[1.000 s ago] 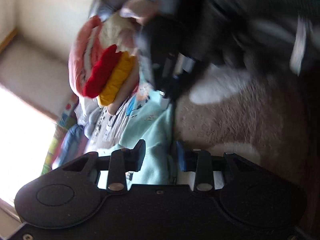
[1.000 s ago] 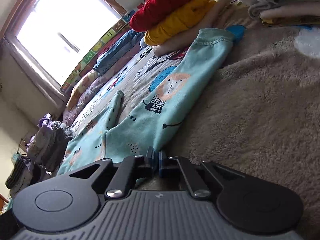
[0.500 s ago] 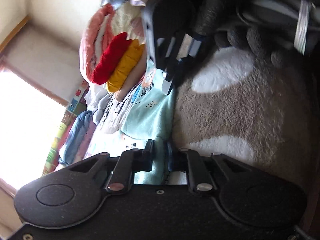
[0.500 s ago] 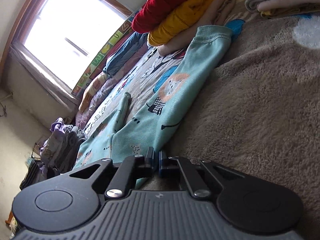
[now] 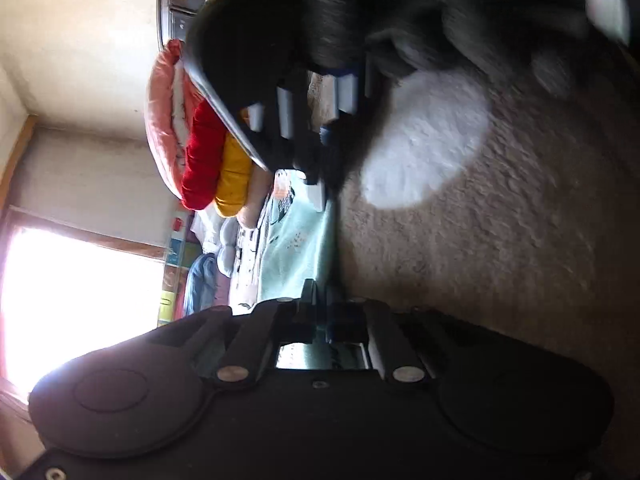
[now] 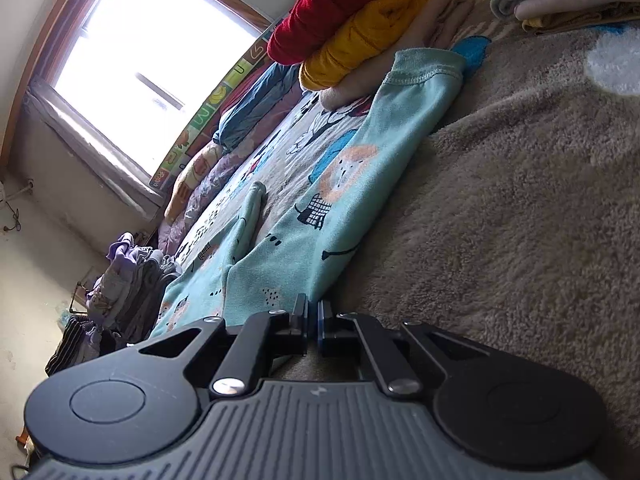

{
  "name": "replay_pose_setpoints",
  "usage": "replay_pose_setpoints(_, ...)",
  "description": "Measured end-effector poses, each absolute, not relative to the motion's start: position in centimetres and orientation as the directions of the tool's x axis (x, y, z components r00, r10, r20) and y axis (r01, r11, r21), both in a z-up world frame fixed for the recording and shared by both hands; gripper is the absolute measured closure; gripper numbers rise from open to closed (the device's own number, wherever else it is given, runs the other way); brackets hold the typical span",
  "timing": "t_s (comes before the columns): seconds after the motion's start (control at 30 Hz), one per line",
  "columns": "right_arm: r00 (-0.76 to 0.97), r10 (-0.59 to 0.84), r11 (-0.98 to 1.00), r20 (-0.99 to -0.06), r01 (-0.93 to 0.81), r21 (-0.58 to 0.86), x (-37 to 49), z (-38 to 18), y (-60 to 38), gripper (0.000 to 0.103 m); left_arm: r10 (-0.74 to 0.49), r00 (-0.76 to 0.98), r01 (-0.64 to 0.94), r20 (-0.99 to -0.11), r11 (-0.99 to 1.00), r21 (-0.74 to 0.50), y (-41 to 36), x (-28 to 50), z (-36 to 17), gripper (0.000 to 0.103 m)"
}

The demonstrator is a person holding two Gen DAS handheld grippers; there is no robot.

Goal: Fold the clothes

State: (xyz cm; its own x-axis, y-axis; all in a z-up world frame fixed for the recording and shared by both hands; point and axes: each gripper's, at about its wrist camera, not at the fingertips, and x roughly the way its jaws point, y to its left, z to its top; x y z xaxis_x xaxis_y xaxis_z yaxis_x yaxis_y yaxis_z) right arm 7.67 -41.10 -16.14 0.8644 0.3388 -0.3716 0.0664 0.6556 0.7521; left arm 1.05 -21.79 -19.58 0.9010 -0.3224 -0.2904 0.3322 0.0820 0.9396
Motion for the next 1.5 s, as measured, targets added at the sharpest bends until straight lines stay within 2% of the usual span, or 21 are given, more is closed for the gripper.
replay_pose_setpoints(0.03, 0.865, 0.34, 0.656, -0.37, 0.064, 0.752, 7.6, -16.1, -41.1, 0.101, -0.311, 0.903, 0.332, -0.297, 0.067, 0.941, -21.9, 1.1, -19.4, 0.103)
replay_pose_setpoints(0.13, 0.865, 0.342, 0.656, -0.366, 0.059, 0.752, 7.5, -16.0, -41.2, 0.101, -0.304, 0.911, 0.303, -0.28, 0.029, 0.953, -23.0, 0.9, -19.1, 0.091)
replay_pose_setpoints(0.17, 0.865, 0.344, 0.654, -0.366, 0.059, 0.754, 7.5, -16.0, -41.2, 0.101, -0.297, 0.911, 0.309, -0.285, 0.035, 0.951, -23.4, 1.3, -19.0, 0.091)
replay_pose_setpoints(0.2, 0.865, 0.346, 0.649, -0.364, 0.06, 0.759, 7.5, -16.0, -41.3, 0.1, -0.289, 0.908, 0.327, -0.303, 0.037, 0.944, -23.6, 1.7, -18.8, 0.093)
replay_pose_setpoints(0.23, 0.865, 0.346, 0.644, -0.363, 0.062, 0.762, 7.4, -16.0, -41.3, 0.1, -0.284, 0.901, 0.353, -0.329, 0.038, 0.935, -23.7, 2.0, -18.9, 0.103)
replay_pose_setpoints(0.3, 0.877, 0.328, 0.637, -0.351, 0.069, 0.768, 7.2, -15.8, -41.6, 0.099, -0.275, 0.904, 0.356, -0.328, 0.054, 0.933, -23.6, 2.2, -18.9, 0.103)
replay_pose_setpoints(0.37, 0.891, 0.299, 0.634, -0.342, 0.083, 0.769, 7.0, -15.5, -42.1, 0.091, -0.27, 0.909, 0.349, -0.318, 0.074, 0.934, -23.5, 2.3, -18.9, 0.103)
replay_pose_setpoints(0.43, 0.906, 0.257, 0.635, -0.337, 0.104, 0.766, 7.1, -15.3, -42.9, 0.091, -0.263, 0.91, 0.356, -0.322, 0.093, 0.93, -23.3, 2.6, -18.6, 0.103)
replay_pose_setpoints(0.63, 0.916, 0.198, 0.585, -0.349, 0.176, 0.792, 9.6, -15.7, -46.1, 0.092, -0.252, 0.91, 0.365, -0.328, 0.115, 0.924, -23.9, 3.3, -18.5, 0.103)
replay_pose_setpoints(0.77, 0.907, 0.178, 0.557, -0.381, 0.227, 0.799, 11.4, -16.1, -48.1, 0.1, -0.26, 0.906, 0.377, -0.334, 0.133, 0.917, -24.5, 4.5, -18.4, 0.103)
replay_pose_setpoints(0.9, 0.908, 0.122, 0.545, -0.402, 0.277, 0.791, 11.4, -16.1, -49.3, 0.1, -0.266, 0.898, 0.398, -0.35, 0.152, 0.905, -24.5, 3.5, -18.6, 0.103)
replay_pose_setpoints(0.97, 0.905, 0.077, 0.585, -0.419, 0.299, 0.753, 10.9, -15.3, -48.9, 0.089, -0.277, 0.88, 0.44, -0.386, 0.17, 0.882, -24.1, 3.0, -17.9, 0.103)
replay_pose_setpoints(1.03, 0.908, 0.026, 0.675, -0.418, 0.293, 0.678, 10.1, -13.7, -48.2, 0.08, -0.304, 0.849, 0.507, -0.433, 0.236, 0.829, -23.3, 2.7, -16.2, 0.098)
replay_pose_setpoints(1.07, 0.916, 0.012, 0.712, -0.401, 0.274, 0.647, 9.7, -12.9, -47.9, 0.079, -0.319, 0.827, 0.549, -0.463, 0.28, 0.788, -22.8, 2.5, -15.0, 0.098)
replay_pose_setpoints(1.13, 0.936, 0.044, 0.771, -0.349, 0.19, 0.608, 9.8, -11.7, -47.4, 0.079, -0.356, 0.786, 0.616, -0.506, 0.378, 0.691, -21.7, 2.3, -12.7, 0.097)
replay_pose_setpoints(1.23, 0.934, 0.19, 0.816, -0.302, 0.02, 0.577, 12.1, -10.7, -46.5, 0.076, -0.394, 0.762, 0.644, -0.513, 0.539, 0.543, -21.0, 4.1, -10.0, 0.097)
replay_pose_setpoints(1.4, 0.912, 0.228, 0.817, -0.34, 0.011, 0.577, 16.5, -11.5, -47.0, 0.071, -0.411, 0.72, 0.651, -0.559, 0.678, 0.342, -22.6, 11.4, -9.0, 0.097)
replay_pose_setpoints(1.5, 0.894, 0.185, 0.833, -0.407, 0.078, 0.548, 18.5, -12.1, -47.1, 0.07, -0.394, 0.686, 0.642, -0.612, 0.723, 0.255, -23.7, 15.4, -9.8, 0.097)
